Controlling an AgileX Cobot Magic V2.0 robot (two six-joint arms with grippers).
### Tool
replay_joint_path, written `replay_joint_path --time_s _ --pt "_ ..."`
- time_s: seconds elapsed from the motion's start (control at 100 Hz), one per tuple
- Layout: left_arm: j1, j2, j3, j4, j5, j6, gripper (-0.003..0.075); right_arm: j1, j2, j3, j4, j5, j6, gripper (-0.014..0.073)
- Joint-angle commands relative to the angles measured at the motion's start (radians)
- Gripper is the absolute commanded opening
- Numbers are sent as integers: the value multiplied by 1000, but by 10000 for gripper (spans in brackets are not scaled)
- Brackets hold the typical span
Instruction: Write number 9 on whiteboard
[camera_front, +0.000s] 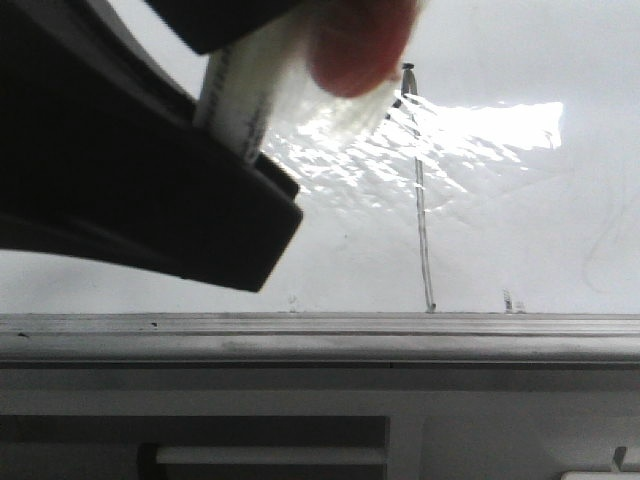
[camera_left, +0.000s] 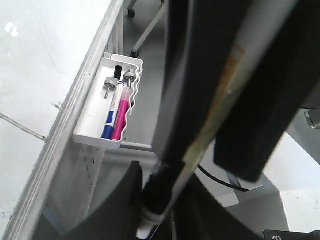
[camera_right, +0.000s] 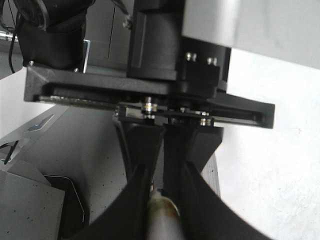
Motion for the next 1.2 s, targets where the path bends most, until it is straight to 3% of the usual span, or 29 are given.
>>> replay_joint_path --time_s 0.0,0.09,0.13,0.28,0.37,0.6,0.69,0.76,0.97,1.19 --pt "0 -12 -26 -93 -38 -41 -20 1 -4 -24 36 -26 -1 -40" --pt "0 -12 -8 -101 -53 -41 -20 1 5 -18 40 -23 -1 -12" --pt "0 -12 3 -101 -55 -41 -20 1 9 -18 41 -23 -1 41" --pt "0 -12 38 -107 -55 -41 -20 -3 0 -20 41 -94 -1 393" --pt "0 -12 55 -115 -55 -43 -20 -3 -31 -20 41 -168 -1 537" --pt "0 -12 72 -123 -53 -49 -20 -3 -144 -20 41 -347 -1 567" --pt "0 -12 82 -123 -58 -49 -20 -3 -194 -20 43 -405 -1 540" --pt "0 -12 92 -123 -88 -61 -20 -3 -233 -20 58 -433 -1 449" --pt "0 -12 106 -132 -271 -173 -20 -3 -311 -20 105 -440 -1 -73" --pt "0 -12 104 -225 -507 -291 -21 -3 -329 -20 107 -440 1 -61"
